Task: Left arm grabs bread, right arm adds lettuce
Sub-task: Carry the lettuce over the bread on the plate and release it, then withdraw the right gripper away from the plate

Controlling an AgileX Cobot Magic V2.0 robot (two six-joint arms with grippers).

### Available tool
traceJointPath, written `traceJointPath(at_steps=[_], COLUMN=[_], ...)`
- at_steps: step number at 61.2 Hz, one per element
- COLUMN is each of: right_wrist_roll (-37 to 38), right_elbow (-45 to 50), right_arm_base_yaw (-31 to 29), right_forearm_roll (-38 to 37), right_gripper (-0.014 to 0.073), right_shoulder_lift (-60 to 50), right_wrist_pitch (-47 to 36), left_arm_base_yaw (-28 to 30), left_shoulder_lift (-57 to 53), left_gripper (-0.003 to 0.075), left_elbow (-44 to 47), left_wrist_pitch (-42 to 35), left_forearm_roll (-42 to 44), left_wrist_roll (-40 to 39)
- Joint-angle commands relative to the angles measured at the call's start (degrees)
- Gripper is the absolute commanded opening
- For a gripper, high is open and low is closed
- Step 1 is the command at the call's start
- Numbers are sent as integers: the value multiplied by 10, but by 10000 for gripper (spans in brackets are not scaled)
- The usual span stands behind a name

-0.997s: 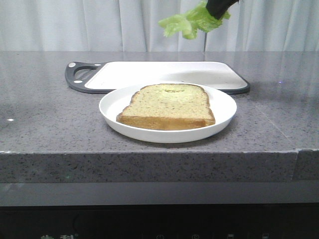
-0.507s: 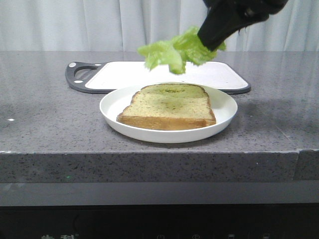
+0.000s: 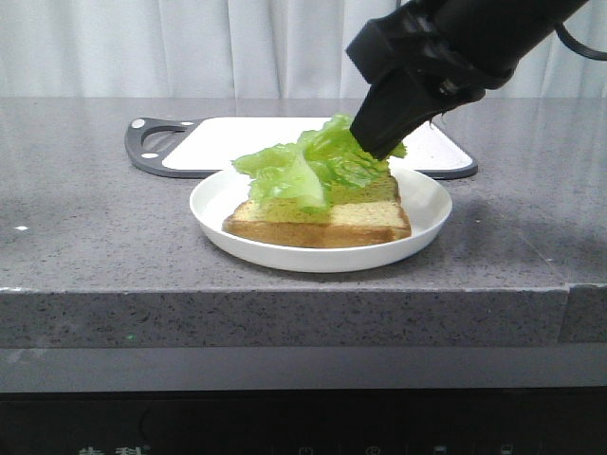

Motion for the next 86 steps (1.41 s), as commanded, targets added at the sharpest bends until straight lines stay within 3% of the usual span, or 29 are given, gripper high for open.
traceJointPath(at_steps=[1, 22, 39, 45, 73, 79, 86], right_wrist_roll=[-5, -5, -5, -5, -5, -5, -5], right_elbow=[-14, -14, -14, -14, -14, -14, -5], right_arm_base_yaw=[-1, -1, -2, -4, -55, -55, -55], right_forearm_roll=[14, 14, 14, 14, 12, -1, -6], right_gripper=[-120, -86, 314, 374, 360, 279, 103], right_shoulder_lift=[-18, -18, -21, -32, -166, -194, -227], right_wrist_pitch=[-22, -7, -8, -12, 37, 46, 43], left_arm_base_yaw=[2, 2, 2, 2, 2, 2, 2], left_shoulder_lift=[1, 1, 1, 1, 1, 1, 1], left_gripper=[-19, -20, -19, -19, -19, -19, -19], left_elbow=[-14, -12, -12, -12, -12, -12, -12], left_wrist_pitch=[-33, -23, -23, -23, -23, -23, -25], left_forearm_roll=[11, 11, 11, 11, 11, 11, 11], left_wrist_roll=[-4, -4, -4, -4, -4, -4, -4])
